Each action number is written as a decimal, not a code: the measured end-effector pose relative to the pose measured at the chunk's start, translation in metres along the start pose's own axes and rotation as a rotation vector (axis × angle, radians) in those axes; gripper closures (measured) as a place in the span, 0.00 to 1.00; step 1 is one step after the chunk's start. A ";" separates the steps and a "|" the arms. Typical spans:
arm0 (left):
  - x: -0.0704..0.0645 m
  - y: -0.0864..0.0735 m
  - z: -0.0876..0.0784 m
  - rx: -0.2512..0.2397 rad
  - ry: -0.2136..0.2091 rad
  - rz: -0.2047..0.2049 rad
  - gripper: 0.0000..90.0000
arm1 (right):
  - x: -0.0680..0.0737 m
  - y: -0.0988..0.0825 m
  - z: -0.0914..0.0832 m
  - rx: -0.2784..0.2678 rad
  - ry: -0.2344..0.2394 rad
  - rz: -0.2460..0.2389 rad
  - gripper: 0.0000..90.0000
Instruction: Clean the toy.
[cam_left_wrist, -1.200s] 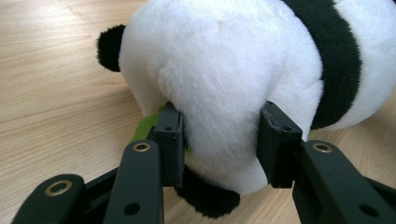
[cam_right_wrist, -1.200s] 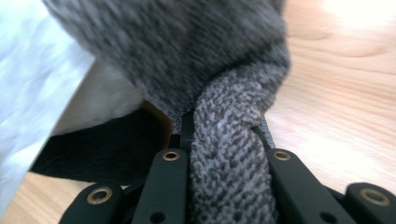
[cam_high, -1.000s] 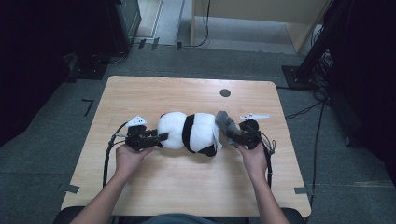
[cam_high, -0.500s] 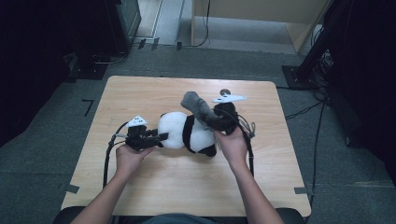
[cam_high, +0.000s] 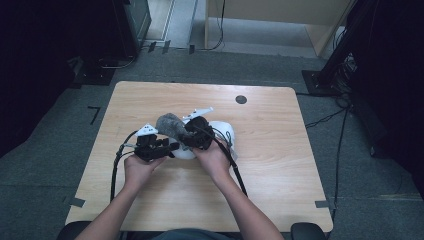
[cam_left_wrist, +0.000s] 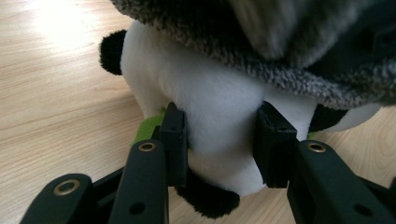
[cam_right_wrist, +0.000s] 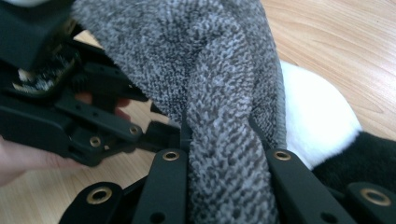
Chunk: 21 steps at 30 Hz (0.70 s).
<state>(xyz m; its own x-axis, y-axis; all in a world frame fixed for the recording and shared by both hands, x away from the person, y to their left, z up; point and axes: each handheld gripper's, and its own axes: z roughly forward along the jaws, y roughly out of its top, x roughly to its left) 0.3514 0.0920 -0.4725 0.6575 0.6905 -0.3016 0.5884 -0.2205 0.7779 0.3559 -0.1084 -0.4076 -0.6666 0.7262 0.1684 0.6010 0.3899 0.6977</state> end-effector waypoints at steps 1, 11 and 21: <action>0.000 0.000 0.000 0.000 0.002 0.000 0.69 | -0.001 -0.002 0.000 -0.002 0.000 0.000 0.87; 0.000 0.001 0.000 -0.001 0.001 -0.006 0.70 | -0.017 -0.033 -0.024 0.030 0.000 0.003 0.87; -0.002 0.001 0.001 -0.003 0.000 0.004 0.71 | -0.042 -0.056 -0.056 -0.020 -0.042 0.025 0.87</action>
<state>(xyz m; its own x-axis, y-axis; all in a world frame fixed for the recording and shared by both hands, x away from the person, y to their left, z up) 0.3513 0.0897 -0.4713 0.6600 0.6895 -0.2981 0.5841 -0.2215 0.7809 0.3254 -0.1925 -0.4146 -0.6322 0.7587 0.1572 0.6081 0.3602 0.7074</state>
